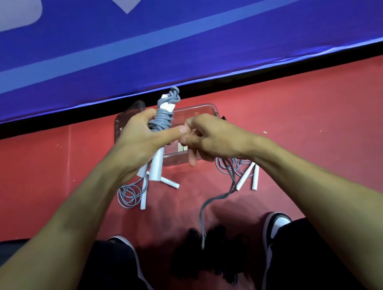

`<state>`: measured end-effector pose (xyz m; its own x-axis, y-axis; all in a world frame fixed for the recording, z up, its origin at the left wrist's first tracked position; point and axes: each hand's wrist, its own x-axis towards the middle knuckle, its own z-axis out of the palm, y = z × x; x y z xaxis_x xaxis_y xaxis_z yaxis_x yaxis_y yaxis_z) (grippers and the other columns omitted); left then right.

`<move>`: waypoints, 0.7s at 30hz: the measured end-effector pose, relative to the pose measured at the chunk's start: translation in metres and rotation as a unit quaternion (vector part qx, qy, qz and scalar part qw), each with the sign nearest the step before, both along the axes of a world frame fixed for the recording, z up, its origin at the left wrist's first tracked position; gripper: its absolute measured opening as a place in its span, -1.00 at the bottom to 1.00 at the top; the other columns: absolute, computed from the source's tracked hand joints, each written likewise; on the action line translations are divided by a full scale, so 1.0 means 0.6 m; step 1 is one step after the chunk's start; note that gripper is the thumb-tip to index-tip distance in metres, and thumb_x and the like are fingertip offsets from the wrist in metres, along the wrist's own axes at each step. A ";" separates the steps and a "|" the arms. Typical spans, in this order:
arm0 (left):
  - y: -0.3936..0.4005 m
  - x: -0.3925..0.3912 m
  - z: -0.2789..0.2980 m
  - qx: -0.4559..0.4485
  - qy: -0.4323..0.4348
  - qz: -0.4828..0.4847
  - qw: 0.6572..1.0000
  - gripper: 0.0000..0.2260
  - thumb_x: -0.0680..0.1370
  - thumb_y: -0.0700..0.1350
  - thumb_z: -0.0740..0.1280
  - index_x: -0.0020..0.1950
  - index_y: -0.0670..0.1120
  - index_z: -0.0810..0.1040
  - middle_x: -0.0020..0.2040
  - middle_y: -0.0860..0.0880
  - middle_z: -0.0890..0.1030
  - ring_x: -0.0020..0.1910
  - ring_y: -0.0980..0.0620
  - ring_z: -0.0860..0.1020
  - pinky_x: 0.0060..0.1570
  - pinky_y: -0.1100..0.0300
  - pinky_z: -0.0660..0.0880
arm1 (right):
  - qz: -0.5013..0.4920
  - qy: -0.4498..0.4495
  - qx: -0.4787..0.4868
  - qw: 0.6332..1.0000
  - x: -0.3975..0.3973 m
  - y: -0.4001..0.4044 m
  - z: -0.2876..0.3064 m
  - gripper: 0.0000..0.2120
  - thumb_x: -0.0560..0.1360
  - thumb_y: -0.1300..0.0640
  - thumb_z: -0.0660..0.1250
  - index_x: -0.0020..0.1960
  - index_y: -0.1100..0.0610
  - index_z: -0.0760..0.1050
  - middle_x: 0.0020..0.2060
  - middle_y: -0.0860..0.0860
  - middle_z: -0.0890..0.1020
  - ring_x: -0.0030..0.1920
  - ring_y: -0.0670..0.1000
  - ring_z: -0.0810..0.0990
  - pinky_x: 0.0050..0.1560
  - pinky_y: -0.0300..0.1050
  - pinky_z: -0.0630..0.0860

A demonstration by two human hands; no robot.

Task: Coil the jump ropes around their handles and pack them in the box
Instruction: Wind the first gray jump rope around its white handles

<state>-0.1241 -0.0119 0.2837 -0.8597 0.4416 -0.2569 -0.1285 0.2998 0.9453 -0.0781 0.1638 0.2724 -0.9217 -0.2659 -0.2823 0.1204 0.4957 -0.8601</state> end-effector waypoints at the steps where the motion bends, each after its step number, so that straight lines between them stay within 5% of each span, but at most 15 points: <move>1: 0.000 0.002 -0.001 0.002 -0.004 -0.008 1.000 -0.54 0.27 0.08 0.62 0.02 -0.13 0.58 -0.20 -0.04 0.58 -0.22 0.05 0.53 -0.12 0.11 0.50 | -0.004 0.010 0.010 1.000 -0.001 0.001 0.001 -0.84 0.67 0.20 0.21 -0.08 0.21 0.41 -0.41 0.07 0.65 -0.54 -0.12 0.45 -0.44 -0.29 0.35; 4: 0.003 0.009 0.001 0.029 -0.010 -0.025 0.999 -0.59 0.34 0.02 0.63 0.00 -0.16 0.55 -0.21 -0.04 0.56 -0.25 0.12 0.51 -0.15 0.26 0.49 | -0.014 0.023 0.033 0.999 -0.004 0.003 0.001 -0.73 0.66 0.15 0.19 -0.13 0.24 0.52 -0.49 0.00 0.58 -0.52 -0.16 0.41 -0.33 -0.19 0.34; 10: 0.003 0.005 0.012 0.191 -0.180 -0.031 0.964 -0.75 0.47 -0.15 0.38 0.10 -0.19 0.47 -0.12 -0.13 0.58 -0.14 -0.03 0.59 0.08 0.04 0.54 | -0.027 0.006 0.060 0.998 -0.011 0.011 -0.004 -0.65 0.70 0.18 0.11 -0.07 0.16 0.64 -0.46 -0.06 0.57 -0.51 -0.19 0.36 -0.35 -0.25 0.31; 13: 0.001 0.008 0.001 0.119 -0.118 -0.055 0.984 -0.68 0.47 -0.15 0.49 0.16 -0.18 0.50 -0.01 -0.15 0.60 -0.01 -0.01 0.61 0.24 0.00 0.55 | -0.003 0.009 0.134 0.991 -0.008 0.015 -0.006 -0.65 0.66 0.22 0.15 -0.24 0.10 0.56 -0.41 -0.07 0.61 -0.47 -0.20 0.42 -0.35 -0.27 0.32; 16: -0.004 0.004 -0.009 0.009 -0.015 -0.022 1.000 -0.57 0.35 -0.10 0.60 0.10 -0.15 0.51 -0.06 -0.09 0.62 -0.08 0.05 0.60 0.09 0.02 0.57 | 0.004 0.002 0.194 0.981 -0.007 0.020 -0.016 -0.69 0.65 0.14 0.19 -0.21 0.10 0.57 -0.29 0.05 0.66 -0.30 -0.01 0.56 -0.23 -0.12 0.48; 21: -0.020 -0.015 -0.006 0.000 0.040 0.073 0.997 -0.48 0.26 0.04 0.61 0.13 0.00 0.50 -0.17 0.02 0.54 -0.16 0.03 0.55 0.10 -0.22 0.57 | -0.058 0.017 0.161 0.985 -0.007 0.022 -0.006 -0.56 0.69 -0.06 0.13 -0.15 0.09 0.67 -0.34 0.07 0.53 -0.32 0.04 0.49 -0.23 -0.09 0.38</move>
